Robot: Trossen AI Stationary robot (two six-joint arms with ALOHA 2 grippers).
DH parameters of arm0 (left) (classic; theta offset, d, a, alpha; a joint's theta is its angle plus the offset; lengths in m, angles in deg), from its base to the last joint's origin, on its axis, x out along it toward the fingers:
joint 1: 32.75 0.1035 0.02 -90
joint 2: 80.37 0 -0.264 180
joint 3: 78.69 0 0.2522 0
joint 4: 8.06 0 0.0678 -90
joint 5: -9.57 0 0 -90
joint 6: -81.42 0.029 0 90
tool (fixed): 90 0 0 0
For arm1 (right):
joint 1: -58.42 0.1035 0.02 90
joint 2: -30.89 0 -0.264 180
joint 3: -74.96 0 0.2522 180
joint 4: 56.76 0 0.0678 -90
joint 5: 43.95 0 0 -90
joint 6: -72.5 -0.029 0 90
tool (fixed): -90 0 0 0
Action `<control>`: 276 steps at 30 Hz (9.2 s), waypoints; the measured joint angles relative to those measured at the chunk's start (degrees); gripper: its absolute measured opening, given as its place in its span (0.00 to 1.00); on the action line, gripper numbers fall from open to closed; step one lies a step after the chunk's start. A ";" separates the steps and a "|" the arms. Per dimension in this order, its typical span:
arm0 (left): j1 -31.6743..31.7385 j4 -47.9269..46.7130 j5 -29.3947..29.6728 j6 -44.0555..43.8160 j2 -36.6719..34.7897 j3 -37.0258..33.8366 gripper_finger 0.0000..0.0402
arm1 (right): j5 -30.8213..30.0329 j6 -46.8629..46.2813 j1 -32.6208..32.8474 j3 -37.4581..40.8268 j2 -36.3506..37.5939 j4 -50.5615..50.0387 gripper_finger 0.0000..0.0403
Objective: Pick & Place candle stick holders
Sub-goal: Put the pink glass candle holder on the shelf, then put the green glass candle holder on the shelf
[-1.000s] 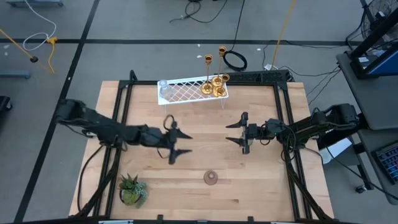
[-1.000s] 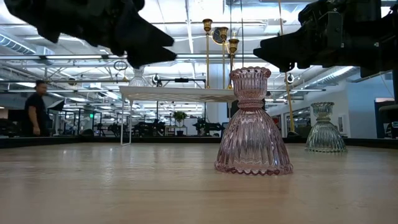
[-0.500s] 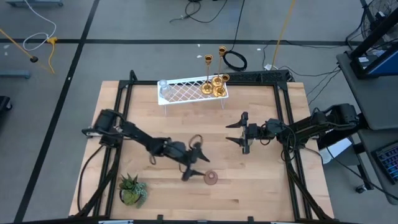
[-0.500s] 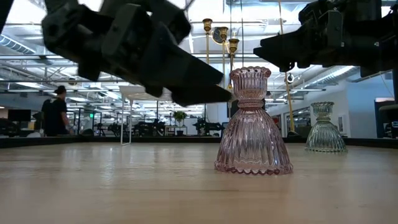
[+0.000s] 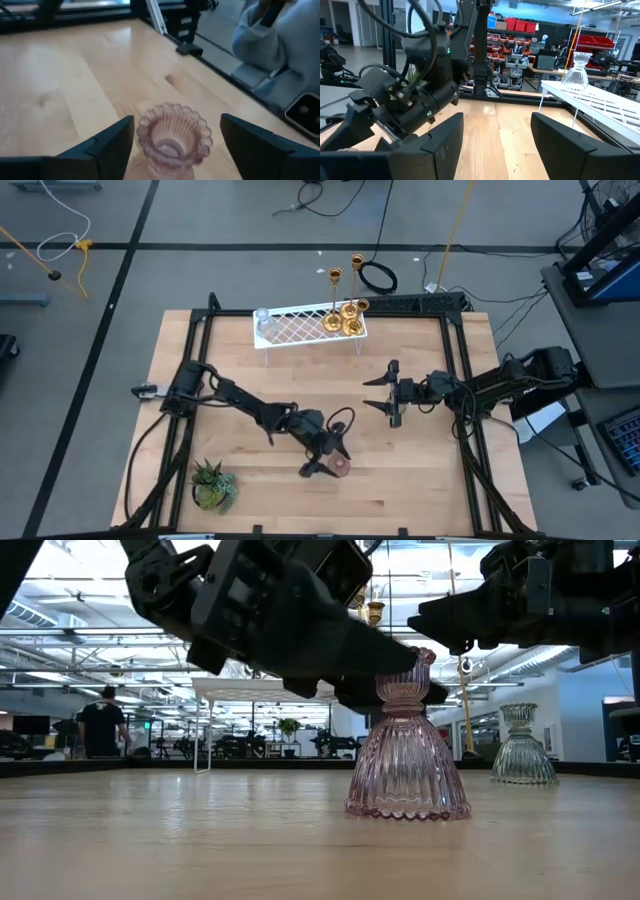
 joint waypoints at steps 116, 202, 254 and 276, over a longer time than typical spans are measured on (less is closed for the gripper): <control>31.91 -45.89 63.78 -3.07 -34.53 0.05 0.50 | 0.00 0.02 0.00 0.00 0.02 0.48 0.56; 7.34 -49.92 75.25 7.97 -53.86 -0.08 0.81 | -22.51 -7.12 7.17 12.27 35.00 -44.79 0.56; 7.39 -49.44 74.88 7.88 -53.86 -0.08 0.81 | -27.17 -15.40 7.18 10.79 22.13 -24.07 0.37; 6.33 -48.14 81.69 11.67 -54.11 -0.10 0.81 | -33.45 5.44 4.15 -34.59 -16.51 -17.21 0.37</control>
